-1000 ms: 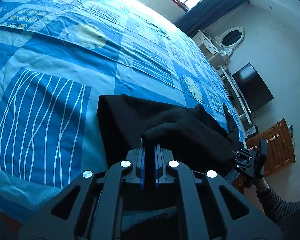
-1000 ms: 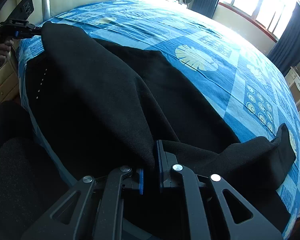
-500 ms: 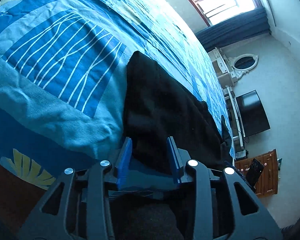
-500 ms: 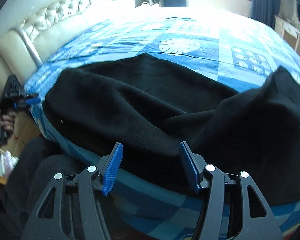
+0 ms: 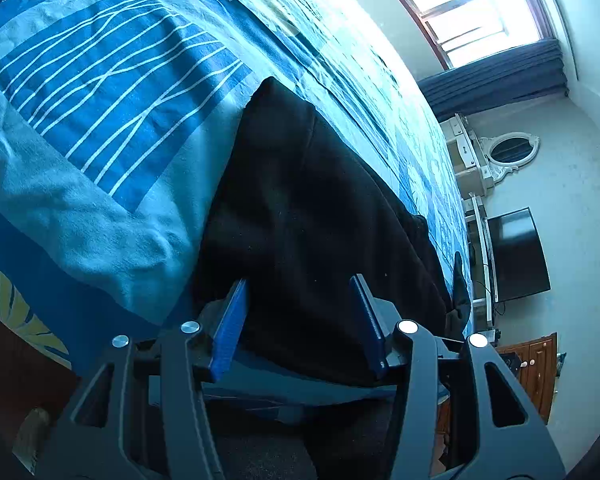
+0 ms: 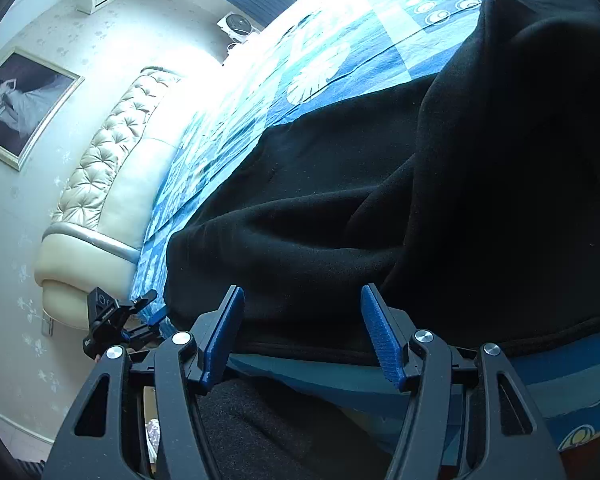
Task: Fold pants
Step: 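Lift the waistband with both grippers and fold it over toward the leg hems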
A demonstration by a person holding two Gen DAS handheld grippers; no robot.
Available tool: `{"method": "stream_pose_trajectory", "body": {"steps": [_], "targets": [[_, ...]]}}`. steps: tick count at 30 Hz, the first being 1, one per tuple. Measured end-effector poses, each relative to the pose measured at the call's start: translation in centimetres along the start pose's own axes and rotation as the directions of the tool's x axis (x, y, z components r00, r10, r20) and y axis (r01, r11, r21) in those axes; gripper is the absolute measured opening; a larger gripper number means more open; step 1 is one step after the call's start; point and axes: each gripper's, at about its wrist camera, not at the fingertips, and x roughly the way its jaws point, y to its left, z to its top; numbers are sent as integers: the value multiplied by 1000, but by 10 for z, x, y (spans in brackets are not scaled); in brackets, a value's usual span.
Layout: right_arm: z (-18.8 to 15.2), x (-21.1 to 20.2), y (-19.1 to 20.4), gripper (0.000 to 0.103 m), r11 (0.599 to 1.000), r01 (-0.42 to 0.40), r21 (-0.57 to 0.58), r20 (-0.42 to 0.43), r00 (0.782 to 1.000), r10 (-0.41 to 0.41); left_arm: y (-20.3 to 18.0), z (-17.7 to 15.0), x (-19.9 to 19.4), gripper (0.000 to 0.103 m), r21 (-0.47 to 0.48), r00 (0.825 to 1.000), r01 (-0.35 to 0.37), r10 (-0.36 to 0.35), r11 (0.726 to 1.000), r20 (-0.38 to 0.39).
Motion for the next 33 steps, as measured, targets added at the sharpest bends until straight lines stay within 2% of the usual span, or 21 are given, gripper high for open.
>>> {"method": "stream_pose_trajectory", "body": {"steps": [6,9,14,16,18,20,25,28,29,31,33], "targets": [[-2,4,-4,63,997,-30,69,-18,999,31,6,-8,-6,51,-38,1000,1,0,999,11],[-5,10,-6,63,995,-32,94,-27,999,35,7,-5,-3,51,-41,1000,-6,7,999,14],[-4,18,-5,63,988,-53,146,-11,998,55,9,4,5,50,-103,1000,-2,5,995,23],[-4,17,-5,63,984,-50,170,-3,999,51,9,4,5,44,-124,1000,-11,15,992,27],[-6,16,-6,63,981,-45,191,-4,999,47,6,2,6,21,-96,999,-45,46,994,7],[-7,15,-7,63,979,-37,199,-2,999,39,5,-1,7,13,-68,997,-79,79,995,-1],[-6,17,-10,63,969,-12,249,18,1000,8,3,-1,7,9,-56,996,-93,93,994,-3],[-2,19,-7,50,973,36,229,15,999,-40,-5,-1,1,8,-30,994,-105,105,994,6],[0,19,-7,42,975,45,217,13,999,-49,-8,-1,-2,8,-18,994,-108,108,994,12],[0,19,-10,28,976,41,212,8,999,-44,-13,-3,-7,8,5,993,-118,117,993,20],[-2,14,-12,21,973,18,231,22,999,-24,-14,-5,-10,8,10,992,-126,125,992,21]]}}
